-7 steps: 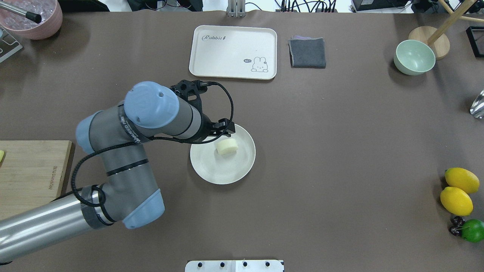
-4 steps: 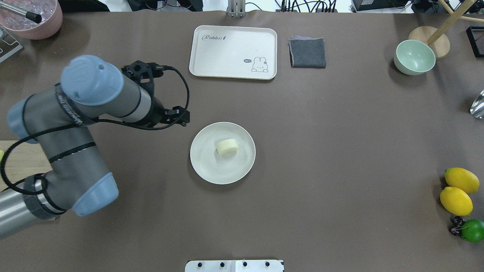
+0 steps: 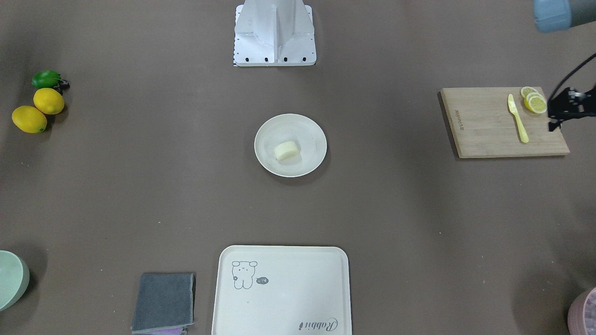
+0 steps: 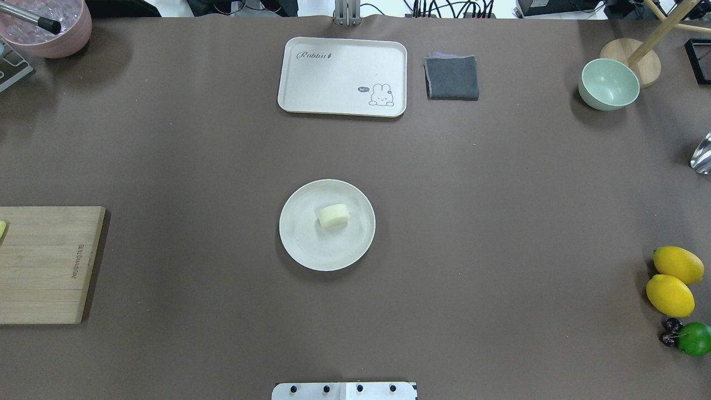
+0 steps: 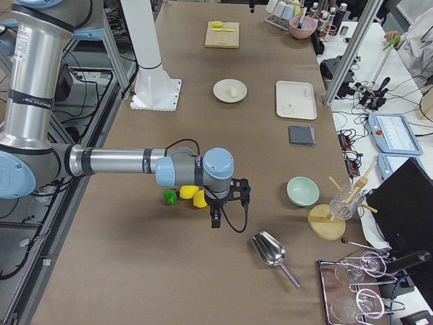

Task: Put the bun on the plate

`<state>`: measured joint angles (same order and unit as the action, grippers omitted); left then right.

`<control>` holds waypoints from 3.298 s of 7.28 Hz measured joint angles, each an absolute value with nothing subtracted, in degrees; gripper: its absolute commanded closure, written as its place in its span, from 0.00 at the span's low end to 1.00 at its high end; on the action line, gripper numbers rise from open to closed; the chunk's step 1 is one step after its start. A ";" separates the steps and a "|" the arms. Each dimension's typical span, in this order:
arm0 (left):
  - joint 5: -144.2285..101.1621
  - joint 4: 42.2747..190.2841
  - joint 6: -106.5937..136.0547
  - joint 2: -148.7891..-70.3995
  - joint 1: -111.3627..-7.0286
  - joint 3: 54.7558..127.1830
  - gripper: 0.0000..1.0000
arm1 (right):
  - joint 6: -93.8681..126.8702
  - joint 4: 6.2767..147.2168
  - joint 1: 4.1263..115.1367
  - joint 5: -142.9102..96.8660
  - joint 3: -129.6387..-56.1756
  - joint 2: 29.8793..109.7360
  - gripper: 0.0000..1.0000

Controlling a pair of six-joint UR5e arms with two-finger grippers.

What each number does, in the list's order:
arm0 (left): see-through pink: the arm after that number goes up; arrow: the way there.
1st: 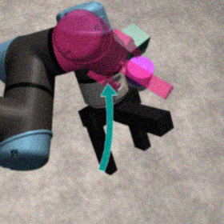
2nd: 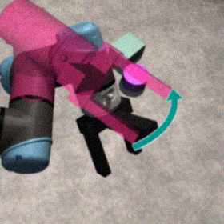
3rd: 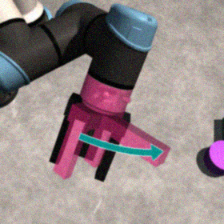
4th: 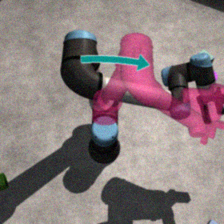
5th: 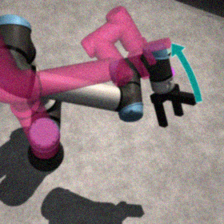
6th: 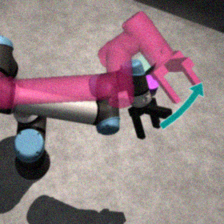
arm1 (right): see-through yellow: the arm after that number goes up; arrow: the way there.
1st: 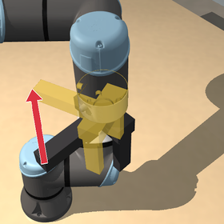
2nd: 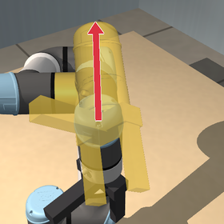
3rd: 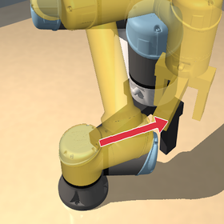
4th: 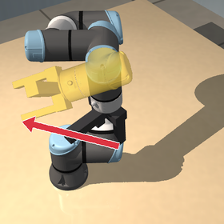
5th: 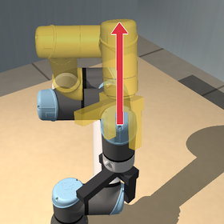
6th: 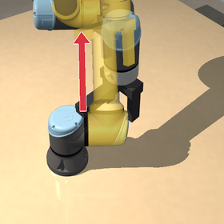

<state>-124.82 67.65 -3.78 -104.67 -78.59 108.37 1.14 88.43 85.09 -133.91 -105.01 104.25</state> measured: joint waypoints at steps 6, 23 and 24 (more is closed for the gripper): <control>-129.06 85.29 -15.28 -83.43 -92.73 99.60 0.02 | 1.15 88.37 85.25 -133.97 -104.93 104.57 0.00; -131.86 91.50 -9.75 -79.66 -93.03 96.79 0.02 | 1.58 88.32 85.78 -133.99 -105.07 105.54 0.00; -131.89 91.49 -9.75 -79.64 -93.04 96.85 0.02 | 1.58 88.33 85.78 -133.97 -105.05 105.60 0.00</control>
